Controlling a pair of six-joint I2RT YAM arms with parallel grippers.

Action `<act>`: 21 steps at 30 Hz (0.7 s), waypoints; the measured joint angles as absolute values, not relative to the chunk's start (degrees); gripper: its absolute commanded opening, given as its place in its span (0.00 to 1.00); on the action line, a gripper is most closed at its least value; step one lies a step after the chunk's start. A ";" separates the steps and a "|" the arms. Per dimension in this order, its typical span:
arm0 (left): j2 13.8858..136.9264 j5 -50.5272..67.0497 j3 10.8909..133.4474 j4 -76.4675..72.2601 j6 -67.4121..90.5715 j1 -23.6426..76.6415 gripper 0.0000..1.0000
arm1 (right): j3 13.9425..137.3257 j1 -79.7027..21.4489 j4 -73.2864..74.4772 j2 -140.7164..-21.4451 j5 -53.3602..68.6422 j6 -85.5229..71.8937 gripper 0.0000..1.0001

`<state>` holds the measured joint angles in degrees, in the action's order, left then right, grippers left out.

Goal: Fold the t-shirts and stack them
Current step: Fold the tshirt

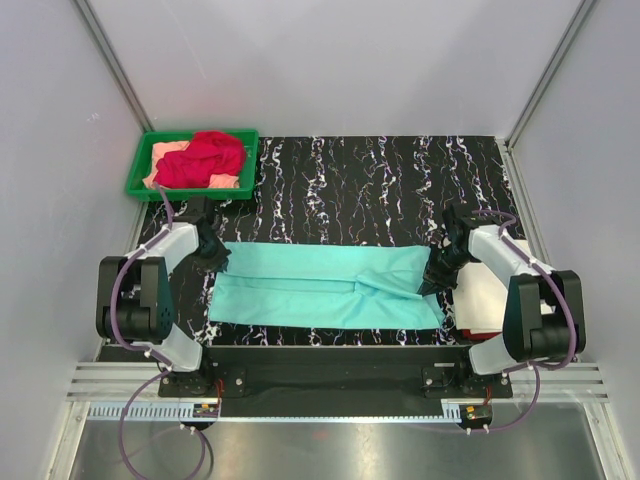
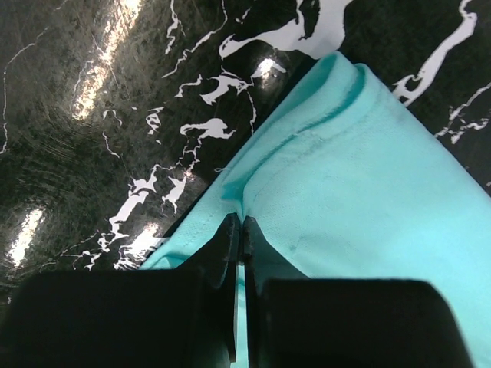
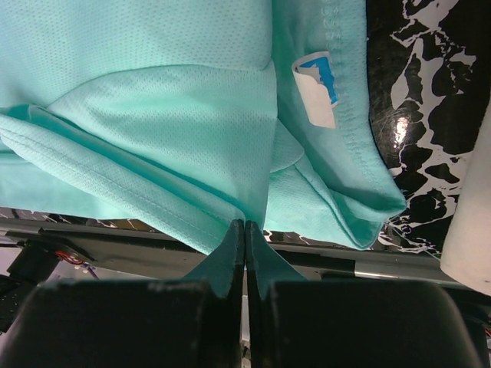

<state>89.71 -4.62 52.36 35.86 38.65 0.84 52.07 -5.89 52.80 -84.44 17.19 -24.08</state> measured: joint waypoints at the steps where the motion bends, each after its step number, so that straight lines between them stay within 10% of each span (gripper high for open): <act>1: 89.97 -4.80 52.31 35.83 38.65 0.84 0.02 | 52.07 -5.89 52.82 -84.73 17.19 -24.08 0.01; 21: 90.13 -4.73 51.94 34.81 37.80 0.84 0.00 | 54.98 -5.89 52.95 -86.00 17.08 -24.03 0.00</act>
